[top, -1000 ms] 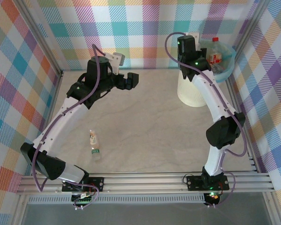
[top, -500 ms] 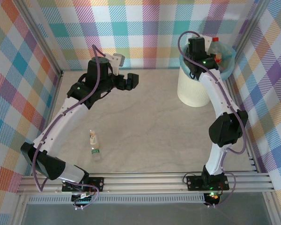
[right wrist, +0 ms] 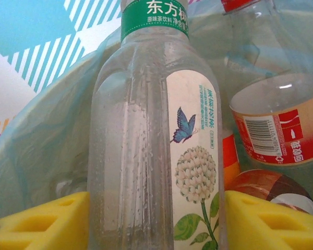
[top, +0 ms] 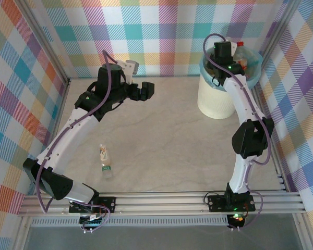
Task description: Put the plastic bottles in the bin
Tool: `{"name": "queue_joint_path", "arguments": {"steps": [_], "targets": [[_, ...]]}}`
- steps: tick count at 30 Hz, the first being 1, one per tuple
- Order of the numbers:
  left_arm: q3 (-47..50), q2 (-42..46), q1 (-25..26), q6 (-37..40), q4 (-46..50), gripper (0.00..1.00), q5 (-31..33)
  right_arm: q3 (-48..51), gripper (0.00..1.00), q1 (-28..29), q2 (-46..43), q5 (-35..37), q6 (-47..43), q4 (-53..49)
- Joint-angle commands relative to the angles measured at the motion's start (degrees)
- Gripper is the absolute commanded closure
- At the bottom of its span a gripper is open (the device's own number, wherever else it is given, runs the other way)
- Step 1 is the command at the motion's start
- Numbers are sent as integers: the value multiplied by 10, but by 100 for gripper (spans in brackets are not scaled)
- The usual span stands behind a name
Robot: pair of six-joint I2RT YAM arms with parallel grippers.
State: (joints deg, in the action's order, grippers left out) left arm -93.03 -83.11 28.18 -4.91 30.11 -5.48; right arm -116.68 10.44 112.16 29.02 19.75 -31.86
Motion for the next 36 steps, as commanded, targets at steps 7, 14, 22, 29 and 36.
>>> {"name": "queue_joint_path", "arguments": {"steps": [7,14,22,29,36], "targets": [[7,15,-6,-2,8,1,-8,67,45,-3,-90,42,49,36],[13,24,-6,-2,7,1,-7,126,41,-3,-150,36,94,47],[19,37,-7,2,8,1,0,126,21,-1,-168,-10,122,24],[30,62,-12,3,15,1,38,115,24,15,-189,-42,108,32],[67,115,-53,-39,55,1,107,85,23,95,-196,-56,45,46]]}}
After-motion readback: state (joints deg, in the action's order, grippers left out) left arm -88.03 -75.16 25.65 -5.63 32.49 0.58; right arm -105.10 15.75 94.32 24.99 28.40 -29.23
